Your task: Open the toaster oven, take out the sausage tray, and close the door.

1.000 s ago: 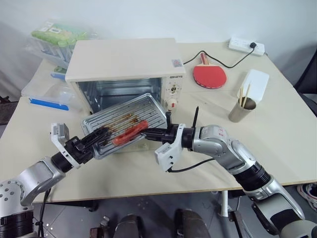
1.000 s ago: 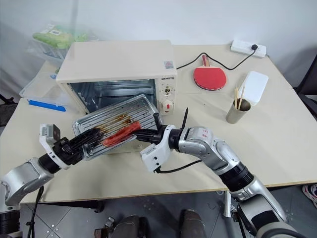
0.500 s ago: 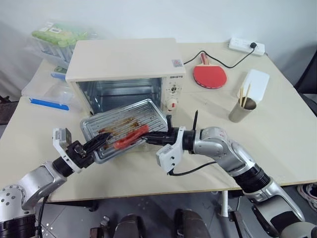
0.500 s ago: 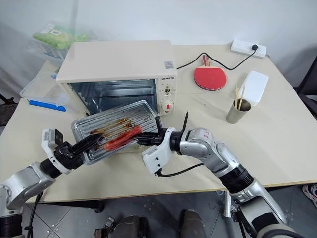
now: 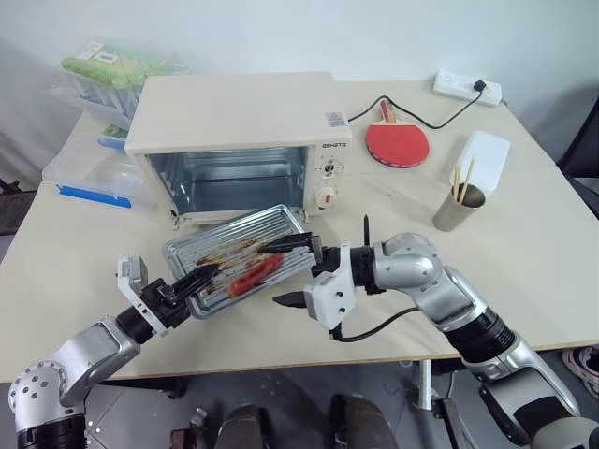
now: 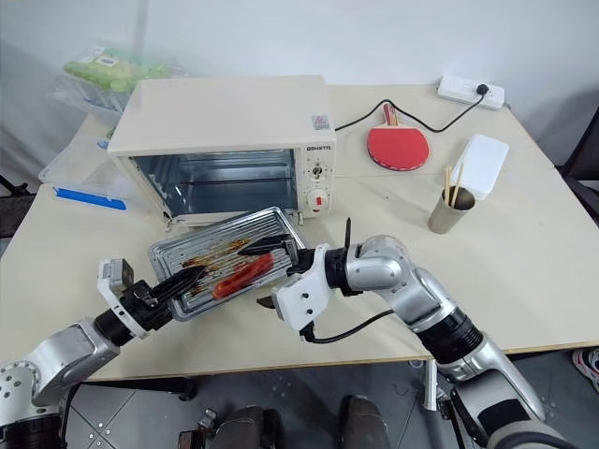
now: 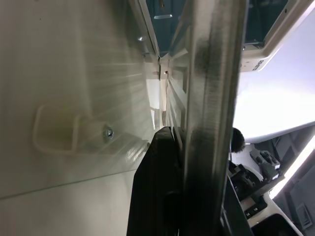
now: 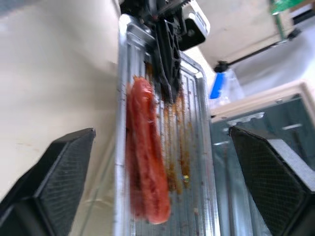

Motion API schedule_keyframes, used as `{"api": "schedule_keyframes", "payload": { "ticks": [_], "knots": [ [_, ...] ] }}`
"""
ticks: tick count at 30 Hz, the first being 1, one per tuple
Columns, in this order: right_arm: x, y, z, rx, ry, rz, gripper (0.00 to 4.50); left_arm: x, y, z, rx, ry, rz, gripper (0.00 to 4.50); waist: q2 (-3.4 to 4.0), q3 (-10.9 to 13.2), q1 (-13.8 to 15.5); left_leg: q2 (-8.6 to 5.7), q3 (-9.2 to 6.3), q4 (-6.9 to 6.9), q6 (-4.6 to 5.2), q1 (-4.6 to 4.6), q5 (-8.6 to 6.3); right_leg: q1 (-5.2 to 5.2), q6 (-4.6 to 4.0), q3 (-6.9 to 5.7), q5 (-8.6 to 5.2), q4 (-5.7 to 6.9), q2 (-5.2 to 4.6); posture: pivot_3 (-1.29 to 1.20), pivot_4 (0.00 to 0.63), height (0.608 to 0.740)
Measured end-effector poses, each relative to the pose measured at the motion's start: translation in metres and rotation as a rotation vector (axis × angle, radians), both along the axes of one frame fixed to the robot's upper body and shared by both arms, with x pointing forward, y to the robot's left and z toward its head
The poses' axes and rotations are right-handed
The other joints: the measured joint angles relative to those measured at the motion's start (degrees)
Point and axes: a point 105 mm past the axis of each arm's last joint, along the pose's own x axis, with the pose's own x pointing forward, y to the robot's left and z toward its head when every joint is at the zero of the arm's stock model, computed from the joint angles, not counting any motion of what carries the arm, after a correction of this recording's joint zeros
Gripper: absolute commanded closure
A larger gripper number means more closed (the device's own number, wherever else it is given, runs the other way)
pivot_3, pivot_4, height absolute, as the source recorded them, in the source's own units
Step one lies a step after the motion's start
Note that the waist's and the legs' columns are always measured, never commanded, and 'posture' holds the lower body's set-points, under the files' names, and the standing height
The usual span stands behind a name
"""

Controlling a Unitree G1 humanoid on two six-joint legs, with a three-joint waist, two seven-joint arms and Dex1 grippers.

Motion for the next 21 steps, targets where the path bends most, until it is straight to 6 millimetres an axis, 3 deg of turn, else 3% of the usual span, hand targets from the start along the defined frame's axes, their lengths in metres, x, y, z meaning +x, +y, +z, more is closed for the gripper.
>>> {"api": "schedule_keyframes", "payload": {
  "ticks": [6, 10, 14, 21],
  "knots": [
    [0.005, -0.022, 0.003, -0.059, 0.265, -0.070, 0.03, -0.008, 0.000, -0.008, -0.033, 0.019, 0.004, 4.50, 0.00, 0.00, 0.03, -0.01, 0.01, 0.00, 0.02, -0.01, -0.01, 0.00, 0.00, 0.00, 0.00, -0.03, 0.00, 0.00, 0.150, 0.740],
    [0.008, -0.048, 0.012, -0.075, 0.498, -0.137, 0.03, -0.022, 0.001, -0.011, -0.063, 0.006, 0.019, 4.50, 0.00, 0.00, 0.06, -0.01, 0.02, 0.00, 0.05, -0.02, -0.03, 0.00, 0.00, 0.00, 0.00, -0.11, 0.00, 0.00, 0.150, 0.740],
    [0.012, -0.065, 0.019, -0.050, 0.604, -0.166, 0.03, -0.033, 0.004, -0.012, -0.088, -0.008, 0.062, 4.50, 0.00, 0.00, 0.07, 0.00, 0.05, 0.00, 0.06, -0.02, -0.03, 0.01, -0.08, 0.00, -0.04, -0.17, 0.00, 0.00, 0.150, 0.740],
    [0.032, -0.103, -0.001, -0.097, 0.735, -0.271, 0.03, -0.058, 0.012, -0.018, -0.146, -0.011, 0.210, 4.50, 0.01, 0.01, 0.05, 0.00, 0.14, 0.00, 0.10, -0.04, -0.06, 0.04, -0.09, 0.02, -0.05, -0.32, 0.00, 0.00, 0.150, 0.740]
  ]
}}
